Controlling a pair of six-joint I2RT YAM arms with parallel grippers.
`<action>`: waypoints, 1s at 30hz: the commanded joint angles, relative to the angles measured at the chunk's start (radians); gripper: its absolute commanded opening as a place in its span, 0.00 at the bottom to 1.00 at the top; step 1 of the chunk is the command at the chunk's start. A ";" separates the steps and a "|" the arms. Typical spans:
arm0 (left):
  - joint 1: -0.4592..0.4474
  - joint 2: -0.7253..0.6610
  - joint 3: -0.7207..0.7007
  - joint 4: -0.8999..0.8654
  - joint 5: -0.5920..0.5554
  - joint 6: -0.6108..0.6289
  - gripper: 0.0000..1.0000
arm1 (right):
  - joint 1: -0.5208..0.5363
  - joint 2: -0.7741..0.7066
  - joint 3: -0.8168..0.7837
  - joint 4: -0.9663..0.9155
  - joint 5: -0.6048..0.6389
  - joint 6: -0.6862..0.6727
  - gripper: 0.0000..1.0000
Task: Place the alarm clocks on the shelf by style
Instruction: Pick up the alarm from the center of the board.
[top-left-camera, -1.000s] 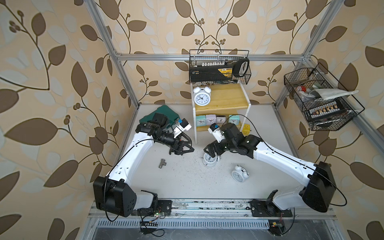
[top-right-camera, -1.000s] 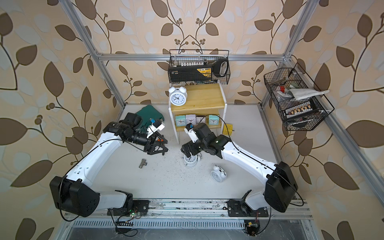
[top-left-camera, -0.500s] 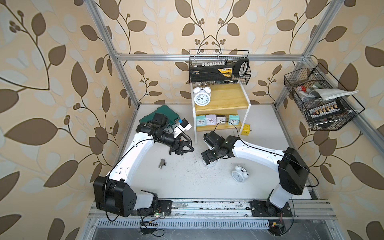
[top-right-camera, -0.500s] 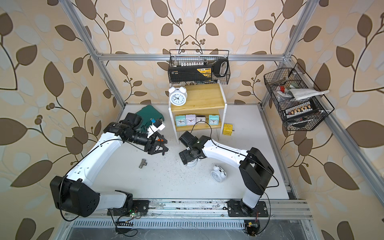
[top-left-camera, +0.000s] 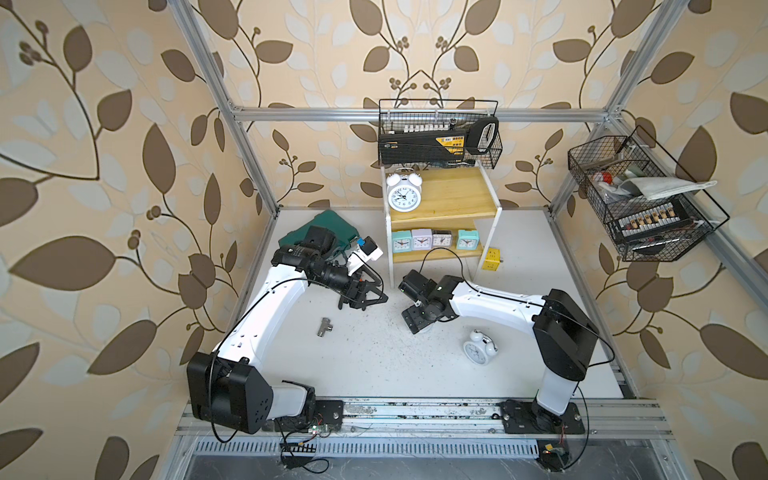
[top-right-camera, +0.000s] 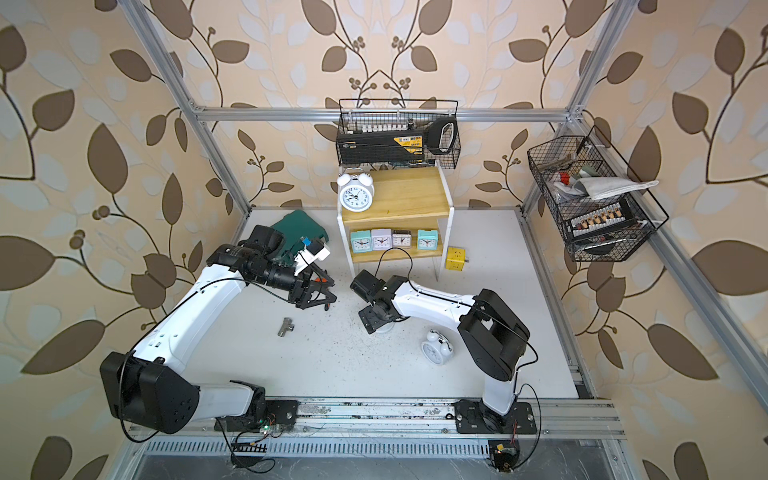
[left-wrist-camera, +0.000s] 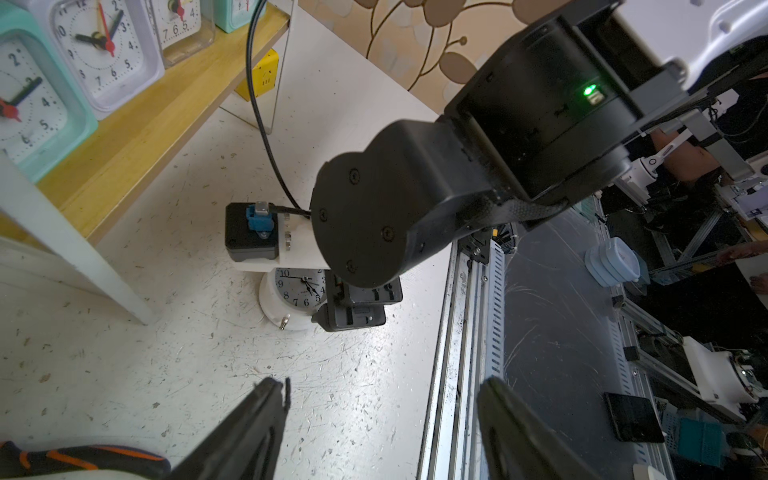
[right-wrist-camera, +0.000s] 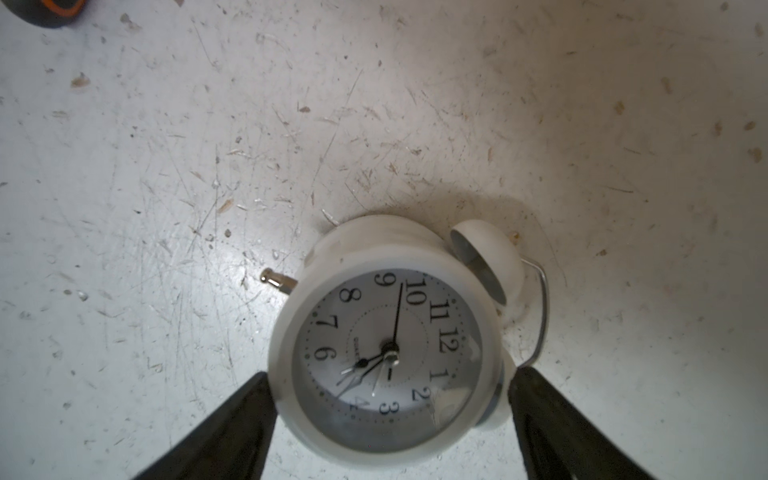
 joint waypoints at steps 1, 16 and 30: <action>0.008 -0.015 0.000 0.001 0.015 -0.009 0.76 | 0.007 0.029 0.034 0.010 0.027 -0.006 0.86; 0.009 -0.014 0.004 0.016 0.004 -0.043 0.76 | 0.007 0.014 0.010 0.056 0.032 -0.045 0.60; 0.011 -0.016 -0.006 0.029 -0.008 -0.058 0.76 | -0.011 0.009 0.003 0.073 0.055 -0.051 0.92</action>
